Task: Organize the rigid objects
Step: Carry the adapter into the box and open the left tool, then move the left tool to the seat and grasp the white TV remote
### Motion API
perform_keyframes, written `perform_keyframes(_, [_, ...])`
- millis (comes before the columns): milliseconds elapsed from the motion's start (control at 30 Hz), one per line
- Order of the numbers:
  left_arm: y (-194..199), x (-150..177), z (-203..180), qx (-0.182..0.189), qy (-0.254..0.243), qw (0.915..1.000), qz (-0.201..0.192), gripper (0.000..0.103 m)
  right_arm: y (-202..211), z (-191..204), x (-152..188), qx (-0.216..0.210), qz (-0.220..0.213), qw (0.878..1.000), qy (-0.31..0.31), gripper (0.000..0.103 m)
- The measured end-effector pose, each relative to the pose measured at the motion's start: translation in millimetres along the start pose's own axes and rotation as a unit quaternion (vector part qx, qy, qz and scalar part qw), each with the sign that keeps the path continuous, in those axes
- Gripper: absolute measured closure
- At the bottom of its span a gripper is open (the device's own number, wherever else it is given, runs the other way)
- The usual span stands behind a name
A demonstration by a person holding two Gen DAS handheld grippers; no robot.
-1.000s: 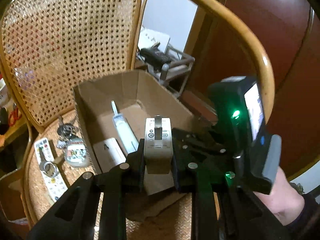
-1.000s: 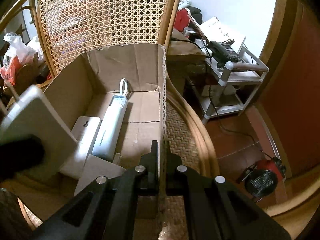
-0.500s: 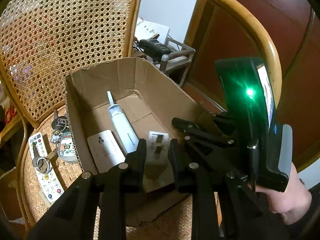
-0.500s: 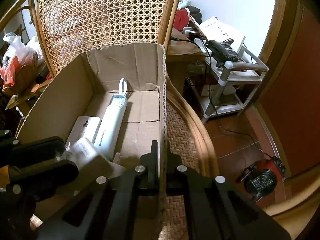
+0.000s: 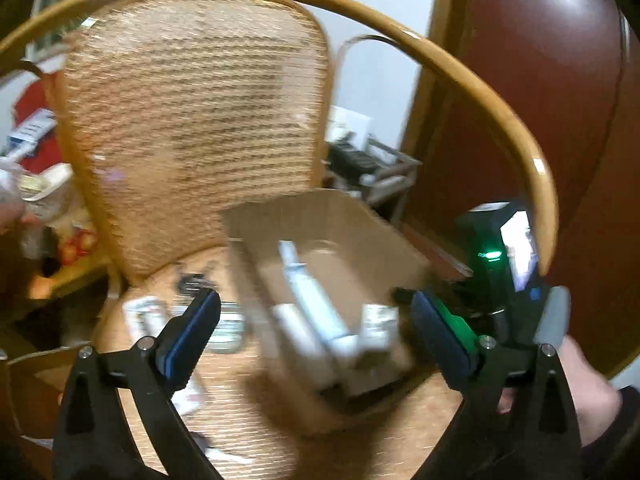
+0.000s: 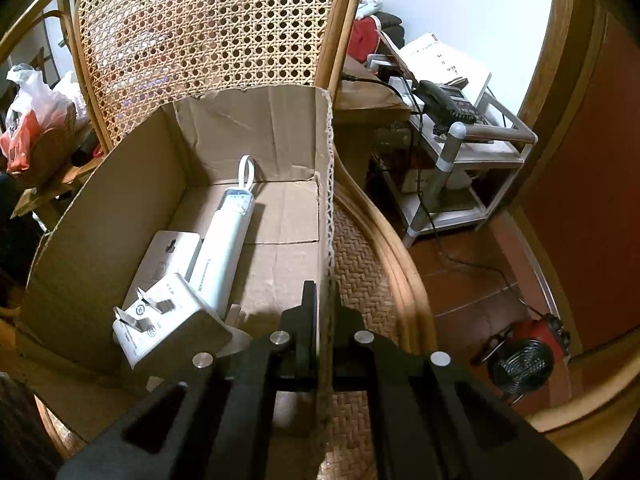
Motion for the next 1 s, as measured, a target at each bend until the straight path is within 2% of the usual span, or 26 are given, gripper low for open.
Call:
perform_keyframes(100, [2.0, 7.7, 28.5, -0.027, 0.021, 0.9994, 0.010, 0.007, 0.0, 0.4, 0.1, 0.000, 0.000, 1.000, 0.000, 0.098])
perform_keyframes(200, [-6.0, 19.7, 61.4, -0.054, 0.042, 0.9968, 0.040, 0.008, 0.0, 0.3, 0.0, -0.001, 0.000, 1.000, -0.001, 0.098])
perform_keyframes(233, [-11.1, 26.8, 74.8, -0.074, 0.052, 0.9944, 0.054, 0.008, 0.1, 0.3, 0.0, 0.000, 0.000, 1.000, 0.000, 0.098])
perform_keyframes(333, [-28.6, 44.7, 99.7, -0.101, 0.068, 0.9881, 0.094, 0.008, 0.0, -0.1, 0.0, -0.001, 0.000, 1.000, -0.001, 0.098])
perform_keyframes(433, [-49.0, 61.4, 112.9, -0.112, 0.071, 0.9828, 0.129, 0.008, -0.3, 1.0, 0.2, 0.000, 0.000, 1.000, -0.002, 0.098])
perform_keyframes(600, [-81.8, 71.1, 118.4, -0.125, 0.065, 0.9763, 0.165, 0.008, -0.4, 1.0, 0.2, -0.001, -0.001, 1.000, 0.000, 0.097])
perform_keyframes(667, [-95.2, 72.4, 123.5, -0.139, 0.068, 0.9714, 0.180, 0.017, -0.7, 2.0, 0.4, -0.002, -0.001, 1.000, 0.001, 0.097])
perform_keyframes(700, [-101.6, 72.1, 124.5, -0.139, 0.065, 0.9701, 0.188, 0.027, -0.8, 2.5, 0.5, -0.001, -0.001, 1.000, 0.002, 0.097])
perform_keyframes(867, [-114.4, 67.0, 131.6, -0.130, 0.075, 0.9704, 0.190, 0.031, -0.2, 4.6, 1.1, 0.000, 0.001, 1.000, 0.003, 0.097])
perform_keyframes(900, [-115.2, 67.3, 133.2, -0.120, 0.081, 0.9709, 0.191, 0.036, -0.2, 4.6, 1.0, 0.000, 0.001, 1.000, 0.003, 0.097])
perform_keyframes(967, [-114.3, 66.8, 133.5, -0.102, 0.087, 0.9728, 0.189, 0.056, -0.2, 4.8, 1.0, -0.001, 0.001, 1.000, 0.003, 0.097])
perform_keyframes(1000, [-112.4, 66.8, 134.7, -0.117, 0.087, 0.9711, 0.189, 0.060, -0.2, 4.9, 0.9, -0.001, 0.001, 1.000, 0.003, 0.097])
Point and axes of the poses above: each gripper's, at about its wrist camera, not at the fingertips, and y roughly against the way its jaws point, z to its left, x to its underside, the point moved 6 cm from there along -y, roughly the way its jaws point, and after that the axes turned 13 degrees about z, right-handed, at the moved point
